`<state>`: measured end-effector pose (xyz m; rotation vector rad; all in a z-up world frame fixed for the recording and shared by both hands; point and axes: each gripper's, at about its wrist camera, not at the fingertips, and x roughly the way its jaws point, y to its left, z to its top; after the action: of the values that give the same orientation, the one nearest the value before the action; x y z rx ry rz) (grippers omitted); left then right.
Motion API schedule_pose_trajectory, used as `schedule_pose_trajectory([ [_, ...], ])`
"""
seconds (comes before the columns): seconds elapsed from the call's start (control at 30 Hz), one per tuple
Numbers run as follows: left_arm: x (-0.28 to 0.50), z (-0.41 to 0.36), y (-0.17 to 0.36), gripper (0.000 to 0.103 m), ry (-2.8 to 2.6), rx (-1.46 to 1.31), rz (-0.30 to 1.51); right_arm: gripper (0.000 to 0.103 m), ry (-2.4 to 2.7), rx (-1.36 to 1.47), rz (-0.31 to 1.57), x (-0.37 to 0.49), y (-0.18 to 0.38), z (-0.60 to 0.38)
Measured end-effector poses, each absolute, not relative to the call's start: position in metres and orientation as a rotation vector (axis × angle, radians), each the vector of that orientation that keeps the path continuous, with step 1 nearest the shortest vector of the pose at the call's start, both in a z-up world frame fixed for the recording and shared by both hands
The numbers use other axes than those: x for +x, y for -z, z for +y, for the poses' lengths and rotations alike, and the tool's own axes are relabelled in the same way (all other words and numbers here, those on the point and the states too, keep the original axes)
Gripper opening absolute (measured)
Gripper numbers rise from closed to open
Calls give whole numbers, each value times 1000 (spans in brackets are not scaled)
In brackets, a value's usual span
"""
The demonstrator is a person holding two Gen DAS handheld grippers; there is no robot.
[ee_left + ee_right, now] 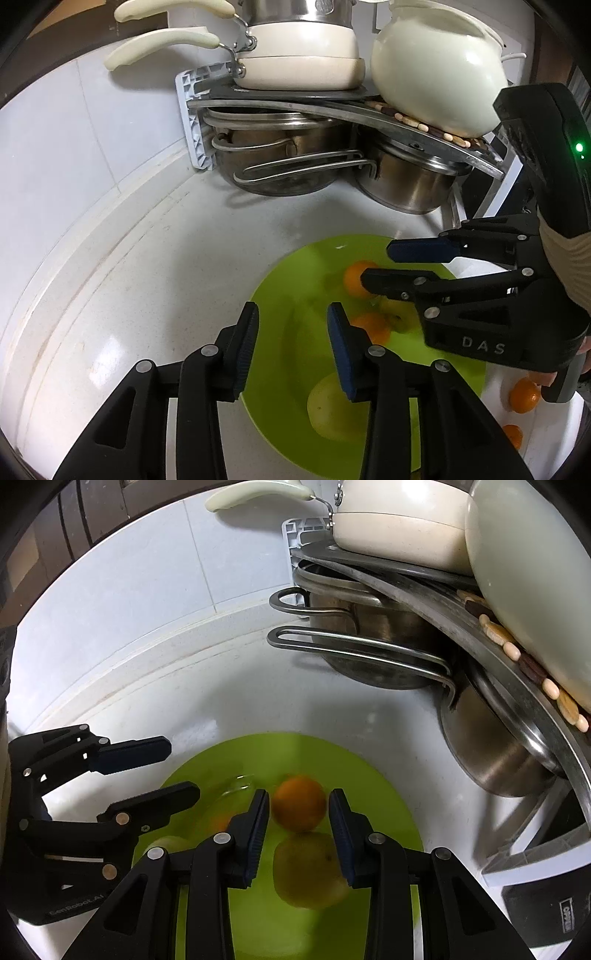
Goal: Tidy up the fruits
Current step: 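Lower the oranges onto the plate and open both tools, then withdraw both open tools toward the remaining small citrus on the counter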
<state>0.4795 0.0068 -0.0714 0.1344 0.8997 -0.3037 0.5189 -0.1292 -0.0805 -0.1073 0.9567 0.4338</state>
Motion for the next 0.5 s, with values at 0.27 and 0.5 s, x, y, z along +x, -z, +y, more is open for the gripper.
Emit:
schedule_pose_trajectory([
  [0.27,464,10,59,40,266,112,888,35,-424,-95,917,498,63,-135],
  [0.5,442,12,37,42,246,64,849,35,-421,-99,849,469,41,-141],
])
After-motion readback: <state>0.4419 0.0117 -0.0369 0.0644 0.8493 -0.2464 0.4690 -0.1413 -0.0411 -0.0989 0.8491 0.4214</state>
